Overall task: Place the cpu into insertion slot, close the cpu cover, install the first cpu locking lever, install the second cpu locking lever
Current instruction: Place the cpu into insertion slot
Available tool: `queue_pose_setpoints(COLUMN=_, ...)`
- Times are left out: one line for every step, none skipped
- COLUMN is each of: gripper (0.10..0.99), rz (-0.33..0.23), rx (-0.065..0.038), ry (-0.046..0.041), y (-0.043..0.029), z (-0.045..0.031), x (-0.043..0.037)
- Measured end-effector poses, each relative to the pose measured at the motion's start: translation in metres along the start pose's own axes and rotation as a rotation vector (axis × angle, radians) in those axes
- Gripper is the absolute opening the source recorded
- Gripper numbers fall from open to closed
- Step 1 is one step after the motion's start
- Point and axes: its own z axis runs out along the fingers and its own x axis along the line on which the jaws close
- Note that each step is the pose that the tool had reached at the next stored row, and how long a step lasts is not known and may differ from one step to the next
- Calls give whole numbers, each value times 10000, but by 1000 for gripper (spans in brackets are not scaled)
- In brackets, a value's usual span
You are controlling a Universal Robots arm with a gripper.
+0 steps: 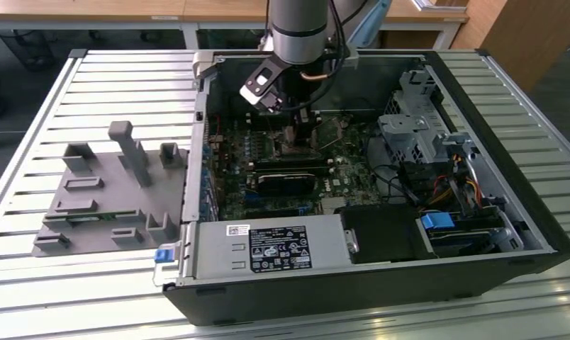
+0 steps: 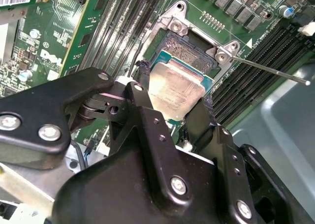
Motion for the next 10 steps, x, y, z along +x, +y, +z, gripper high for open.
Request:
queue_pose_setpoints(gripper=541, rz=25, rx=0, ry=-2, y=-2, z=8, x=1)
queue_pose_setpoints(gripper=541, rz=56, rx=0, ry=-4, y=-3, z=15, x=2)
queue_pose_setpoints(gripper=541, rz=90, rx=0, ry=-7, y=-5, z=21, x=4)
queue_pose_setpoints(gripper=541, rz=120, rx=0, ry=-9, y=-5, z=27, x=5)
queue_pose_setpoints(gripper=541, rz=147, rx=0, ry=-11, y=-6, z=34, x=7)
queue_pose_setpoints(gripper=541, rz=162, rx=0, ry=-12, y=-7, z=40, x=7)
queue_pose_setpoints(gripper=541, rz=165, rx=-1, ry=-12, y=-7, z=45, x=8)
queue_pose_setpoints(gripper=541, rz=166, rx=-1, ry=-13, y=-8, z=49, x=9)
queue_pose_setpoints(gripper=541, rz=166, rx=0, ry=-13, y=-8, z=53, x=9)
queue_pose_setpoints(gripper=541, rz=165, rx=0, ry=-13, y=-9, z=57, x=10)
